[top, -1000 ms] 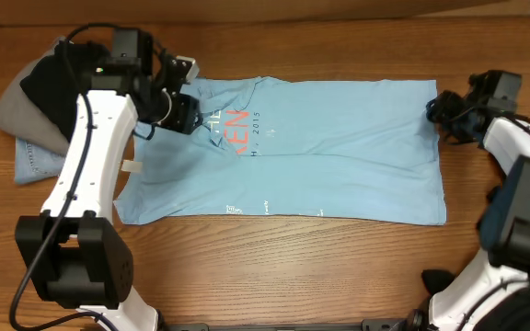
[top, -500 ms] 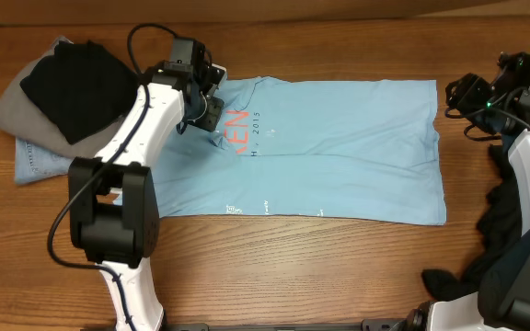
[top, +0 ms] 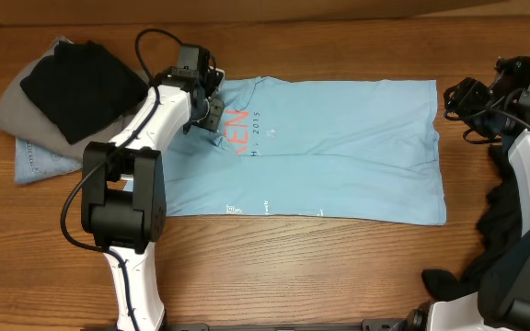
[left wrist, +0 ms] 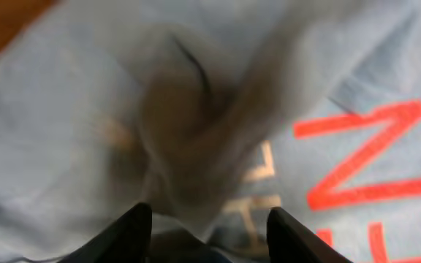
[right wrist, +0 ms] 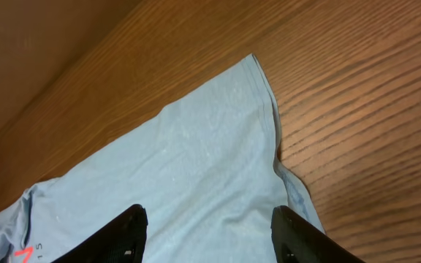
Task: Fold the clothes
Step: 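Grasp the shirt's top-left corner with the left gripper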
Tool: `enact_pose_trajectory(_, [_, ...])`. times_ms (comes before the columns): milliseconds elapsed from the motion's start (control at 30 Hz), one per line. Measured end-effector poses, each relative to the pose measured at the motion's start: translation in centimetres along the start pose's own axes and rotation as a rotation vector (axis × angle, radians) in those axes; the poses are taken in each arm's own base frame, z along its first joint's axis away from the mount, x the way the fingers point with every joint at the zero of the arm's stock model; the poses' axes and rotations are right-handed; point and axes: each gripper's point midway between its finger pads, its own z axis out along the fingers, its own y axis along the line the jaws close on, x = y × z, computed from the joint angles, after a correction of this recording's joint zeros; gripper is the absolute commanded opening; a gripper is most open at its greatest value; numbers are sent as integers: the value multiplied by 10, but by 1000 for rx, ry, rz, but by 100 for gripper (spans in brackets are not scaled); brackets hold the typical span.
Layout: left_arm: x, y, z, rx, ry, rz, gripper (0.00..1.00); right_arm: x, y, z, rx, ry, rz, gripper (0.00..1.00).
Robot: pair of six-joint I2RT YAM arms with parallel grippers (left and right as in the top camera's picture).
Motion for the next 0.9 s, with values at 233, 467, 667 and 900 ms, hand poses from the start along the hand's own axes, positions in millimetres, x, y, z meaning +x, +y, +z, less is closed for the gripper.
enact_pose_trajectory(233, [-16, 8, -1, -34, -65, -22, 59, 4, -1, 0, 5, 15, 6, 58])
enact_pose_trajectory(467, [-18, 14, 0, -44, -75, -39, 44, 4, -1, 0, 5, 15, 5, 57])
enact_pose_trajectory(667, [-14, 12, 7, -39, -60, -51, 9, 7, -3, 0, 10, 30, 10, 57])
enact_pose_trajectory(900, [-15, 12, 5, -36, -35, -60, 4, 9, -3, 0, 12, 34, 12, 57])
